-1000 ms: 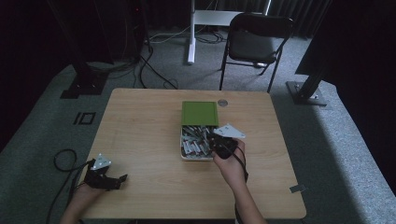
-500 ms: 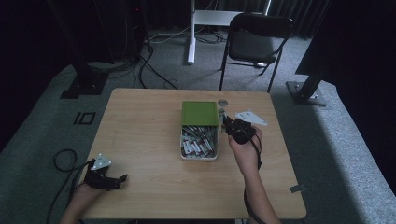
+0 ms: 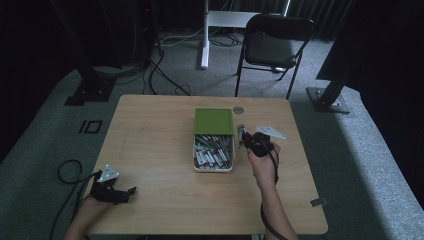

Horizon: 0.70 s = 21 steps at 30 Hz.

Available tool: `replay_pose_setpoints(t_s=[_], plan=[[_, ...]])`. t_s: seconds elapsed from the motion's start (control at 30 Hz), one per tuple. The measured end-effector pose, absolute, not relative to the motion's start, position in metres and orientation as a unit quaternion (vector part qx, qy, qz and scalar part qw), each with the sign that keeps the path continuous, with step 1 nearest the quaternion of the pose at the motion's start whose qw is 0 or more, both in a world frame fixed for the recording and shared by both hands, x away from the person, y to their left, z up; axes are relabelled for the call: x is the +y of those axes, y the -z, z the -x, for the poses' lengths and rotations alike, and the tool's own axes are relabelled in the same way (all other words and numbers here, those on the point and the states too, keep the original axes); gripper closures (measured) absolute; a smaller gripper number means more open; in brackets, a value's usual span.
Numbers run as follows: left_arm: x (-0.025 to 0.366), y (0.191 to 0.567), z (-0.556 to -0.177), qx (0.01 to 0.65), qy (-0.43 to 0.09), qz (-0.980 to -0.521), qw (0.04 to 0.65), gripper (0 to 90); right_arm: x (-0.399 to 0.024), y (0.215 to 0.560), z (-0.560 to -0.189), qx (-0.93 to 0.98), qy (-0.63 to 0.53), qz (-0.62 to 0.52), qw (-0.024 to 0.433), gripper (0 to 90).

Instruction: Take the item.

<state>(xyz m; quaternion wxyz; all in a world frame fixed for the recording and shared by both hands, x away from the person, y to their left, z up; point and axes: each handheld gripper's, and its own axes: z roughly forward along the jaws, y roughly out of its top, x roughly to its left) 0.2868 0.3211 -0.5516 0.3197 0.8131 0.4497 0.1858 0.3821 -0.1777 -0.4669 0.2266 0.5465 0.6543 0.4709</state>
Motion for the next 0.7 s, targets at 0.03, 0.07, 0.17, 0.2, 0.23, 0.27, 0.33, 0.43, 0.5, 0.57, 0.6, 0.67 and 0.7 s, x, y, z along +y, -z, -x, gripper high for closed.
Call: replay_pose_setpoints(t_s=[0.03, 0.07, 0.17, 0.2, 0.23, 0.27, 0.33, 0.43, 0.5, 0.57, 0.6, 0.67, 0.7], plan=[[0.321, 0.552, -0.287, 0.450, -0.186, -0.813, 0.320, 1.3, -0.177, 0.472, -0.383, 0.654, -0.472, -0.548, 0.221, 89.3], [0.321, 0.552, -0.287, 0.450, -0.186, -0.813, 0.320, 1.3, -0.176, 0.477, -0.383, 0.657, -0.468, -0.550, 0.217, 89.2], [0.321, 0.552, -0.287, 0.450, -0.186, -0.813, 0.320, 1.4, -0.174, 0.490, -0.386, 0.655, -0.467, -0.557, 0.205, 89.2], [0.321, 0.552, -0.287, 0.450, -0.186, -0.813, 0.320, 1.3, -0.173, 0.493, -0.387, 0.653, -0.466, -0.561, 0.204, 89.2], [0.321, 0.552, -0.287, 0.450, -0.186, -0.813, 0.320, 1.3, -0.173, 0.496, -0.388, 0.653, -0.466, -0.562, 0.201, 89.3], [0.321, 0.552, -0.287, 0.450, -0.186, -0.813, 0.320, 1.3, -0.172, 0.499, -0.390, 0.654, -0.465, -0.564, 0.198, 89.2], [0.321, 0.552, -0.287, 0.450, -0.186, -0.813, 0.320, 1.3, -0.172, 0.505, -0.392, 0.653, -0.465, -0.566, 0.193, 89.2], [0.321, 0.552, -0.287, 0.450, -0.186, -0.813, 0.320, 1.4, -0.171, 0.509, -0.394, 0.655, -0.459, -0.569, 0.193, 89.2], [0.321, 0.552, -0.287, 0.450, -0.186, -0.813, 0.320, 1.4, -0.172, 0.516, -0.398, 0.656, -0.453, -0.575, 0.186, 89.1], [0.321, 0.552, -0.287, 0.450, -0.186, -0.813, 0.320, 1.3, -0.174, 0.520, -0.400, 0.656, -0.451, -0.577, 0.181, 89.1], [0.321, 0.552, -0.287, 0.450, -0.186, -0.813, 0.320, 1.4, -0.174, 0.522, -0.401, 0.653, -0.454, -0.579, 0.177, 89.1], [0.321, 0.552, -0.287, 0.450, -0.186, -0.813, 0.320, 1.4, -0.175, 0.524, -0.403, 0.656, -0.449, -0.580, 0.181, 89.1], [0.321, 0.552, -0.287, 0.450, -0.186, -0.813, 0.320, 1.4, -0.178, 0.527, -0.406, 0.655, -0.445, -0.584, 0.180, 88.4]])
